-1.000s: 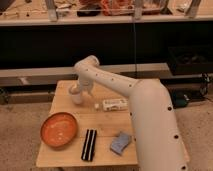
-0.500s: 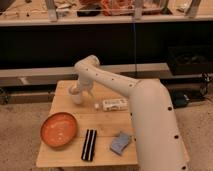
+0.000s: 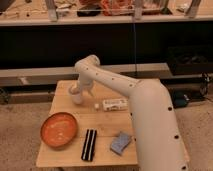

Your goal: Pick up the ceramic cup

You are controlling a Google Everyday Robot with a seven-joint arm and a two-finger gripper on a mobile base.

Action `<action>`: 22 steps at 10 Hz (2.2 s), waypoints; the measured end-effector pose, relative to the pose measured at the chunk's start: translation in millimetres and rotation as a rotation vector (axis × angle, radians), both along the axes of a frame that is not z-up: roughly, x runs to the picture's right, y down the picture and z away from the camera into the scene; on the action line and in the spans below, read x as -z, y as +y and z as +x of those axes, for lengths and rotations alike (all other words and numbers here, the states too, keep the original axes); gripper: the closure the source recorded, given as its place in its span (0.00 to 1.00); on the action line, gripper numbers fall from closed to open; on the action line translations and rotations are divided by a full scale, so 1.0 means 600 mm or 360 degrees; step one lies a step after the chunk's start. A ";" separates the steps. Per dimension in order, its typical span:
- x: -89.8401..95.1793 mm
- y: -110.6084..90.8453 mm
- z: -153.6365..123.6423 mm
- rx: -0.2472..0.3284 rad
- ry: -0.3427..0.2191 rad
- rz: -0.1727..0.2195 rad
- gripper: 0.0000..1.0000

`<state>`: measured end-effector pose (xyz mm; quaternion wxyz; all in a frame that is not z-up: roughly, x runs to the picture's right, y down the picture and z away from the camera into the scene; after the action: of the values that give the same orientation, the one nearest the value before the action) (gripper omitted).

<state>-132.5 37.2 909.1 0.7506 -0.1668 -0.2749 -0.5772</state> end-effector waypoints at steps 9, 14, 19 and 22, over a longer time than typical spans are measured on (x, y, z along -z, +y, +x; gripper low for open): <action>0.003 -0.003 0.001 0.0030 -0.0035 -0.0014 0.20; 0.005 -0.005 0.002 0.0050 -0.0052 -0.0024 0.20; 0.006 -0.007 0.003 0.0071 -0.0069 -0.0033 0.20; 0.007 -0.007 0.004 0.0083 -0.0080 -0.0040 0.20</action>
<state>-130.3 32.9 905.0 0.7260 -0.1689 -0.2965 -0.5971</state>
